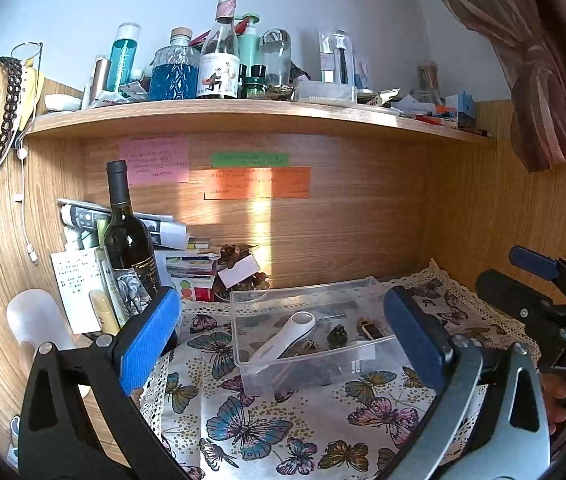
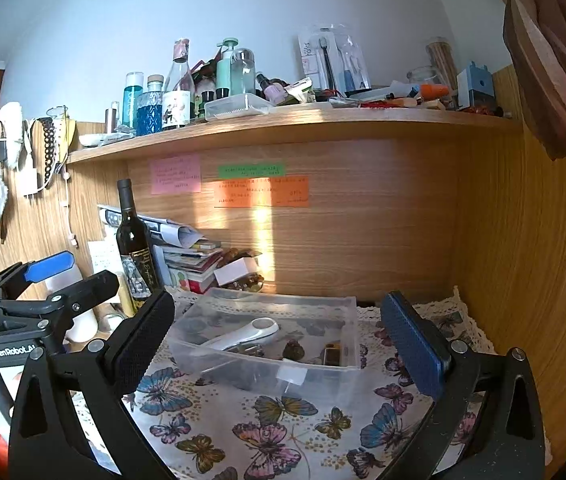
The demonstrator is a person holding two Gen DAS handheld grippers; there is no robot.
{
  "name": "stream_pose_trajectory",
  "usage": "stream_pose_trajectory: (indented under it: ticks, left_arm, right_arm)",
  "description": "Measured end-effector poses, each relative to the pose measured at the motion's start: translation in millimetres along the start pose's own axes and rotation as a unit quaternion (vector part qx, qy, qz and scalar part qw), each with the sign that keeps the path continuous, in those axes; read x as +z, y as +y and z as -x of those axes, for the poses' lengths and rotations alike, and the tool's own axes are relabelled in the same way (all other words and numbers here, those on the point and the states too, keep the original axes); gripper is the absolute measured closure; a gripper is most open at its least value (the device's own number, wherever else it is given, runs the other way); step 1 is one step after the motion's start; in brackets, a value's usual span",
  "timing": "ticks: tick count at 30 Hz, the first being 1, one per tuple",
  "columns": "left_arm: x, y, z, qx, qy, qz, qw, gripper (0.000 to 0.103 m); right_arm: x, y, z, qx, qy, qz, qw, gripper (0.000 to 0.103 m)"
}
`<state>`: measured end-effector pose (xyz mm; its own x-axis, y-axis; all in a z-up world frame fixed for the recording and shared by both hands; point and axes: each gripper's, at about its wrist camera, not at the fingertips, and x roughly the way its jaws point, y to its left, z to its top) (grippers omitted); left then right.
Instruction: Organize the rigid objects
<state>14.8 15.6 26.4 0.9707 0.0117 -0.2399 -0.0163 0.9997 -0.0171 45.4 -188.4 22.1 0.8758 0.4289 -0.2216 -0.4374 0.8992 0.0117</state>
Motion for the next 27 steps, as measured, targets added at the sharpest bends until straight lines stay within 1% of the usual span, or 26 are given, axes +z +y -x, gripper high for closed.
stream_pose_trajectory:
  ticks: [6, 27]
  left_arm:
    - [-0.6, -2.8, 0.8, 0.002, -0.003, -0.005, 1.0000, 0.000]
    - [-2.5, -4.7, 0.5, -0.001, 0.001, -0.001, 1.0000, 0.000]
  right_arm:
    - [-1.0, -0.9, -2.9, 0.002, 0.004, -0.004, 1.000, 0.000]
    - [-0.7, 4.3, -1.2, 0.004, 0.002, 0.001, 1.000, 0.000]
